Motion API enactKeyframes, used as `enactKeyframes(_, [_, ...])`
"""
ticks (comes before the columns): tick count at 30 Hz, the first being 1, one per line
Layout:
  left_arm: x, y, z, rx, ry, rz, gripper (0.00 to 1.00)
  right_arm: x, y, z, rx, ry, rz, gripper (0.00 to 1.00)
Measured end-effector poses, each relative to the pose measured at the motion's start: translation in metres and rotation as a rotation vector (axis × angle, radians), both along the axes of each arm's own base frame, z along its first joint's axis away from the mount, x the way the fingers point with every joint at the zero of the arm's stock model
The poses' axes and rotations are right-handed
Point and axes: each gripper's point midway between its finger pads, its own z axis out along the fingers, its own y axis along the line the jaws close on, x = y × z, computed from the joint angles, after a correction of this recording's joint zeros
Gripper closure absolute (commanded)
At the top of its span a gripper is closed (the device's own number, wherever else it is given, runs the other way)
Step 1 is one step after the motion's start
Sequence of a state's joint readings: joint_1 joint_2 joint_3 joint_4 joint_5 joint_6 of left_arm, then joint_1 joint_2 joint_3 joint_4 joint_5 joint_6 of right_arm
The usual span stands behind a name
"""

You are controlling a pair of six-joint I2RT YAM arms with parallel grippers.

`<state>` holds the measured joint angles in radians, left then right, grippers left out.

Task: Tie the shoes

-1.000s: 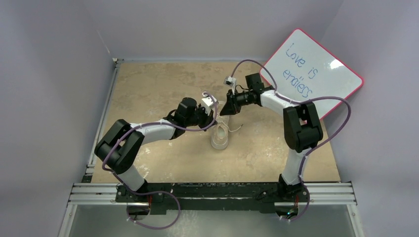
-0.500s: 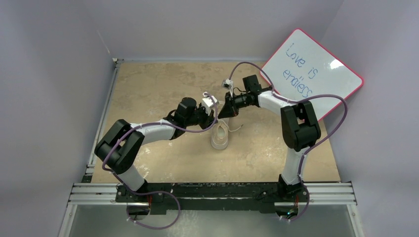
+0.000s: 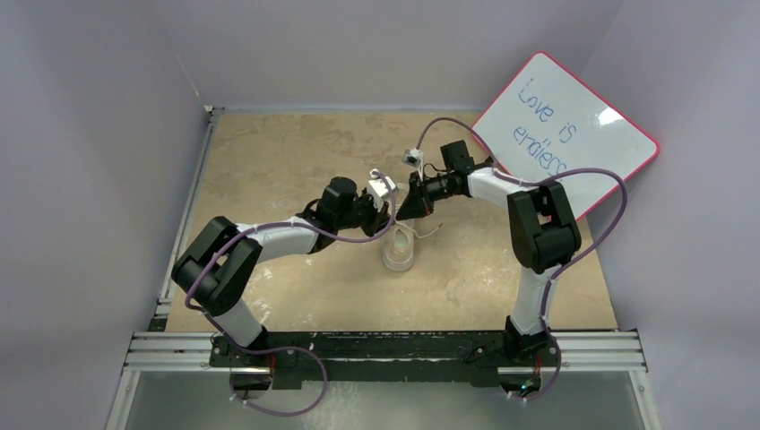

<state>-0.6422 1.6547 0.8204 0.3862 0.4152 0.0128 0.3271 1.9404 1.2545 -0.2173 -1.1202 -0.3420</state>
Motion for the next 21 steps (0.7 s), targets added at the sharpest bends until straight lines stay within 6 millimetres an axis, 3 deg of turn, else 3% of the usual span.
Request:
enactKeyframes(11, [-0.0011,0.0007,-0.0018,0.009,0.001,-0.005,1.00,-0.0057,0.0006,-0.0001,0.021,0.012,0.016,0.76])
enactKeyframes(14, [-0.0010,0.0006,-0.0016,0.008,-0.001,-0.006,1.00,-0.0065,0.0008,-0.0003,0.026,0.013,0.018,0.82])
enactKeyframes(18, [-0.0006,0.0007,-0.0014,0.008,-0.002,-0.005,1.00,-0.0060,0.0013,0.0001,0.028,0.012,0.017,0.98])
enactKeyframes(21, [-0.0006,0.0007,-0.0013,0.008,-0.002,-0.005,1.00,-0.0068,0.0016,0.0010,0.031,0.021,0.017,1.00])
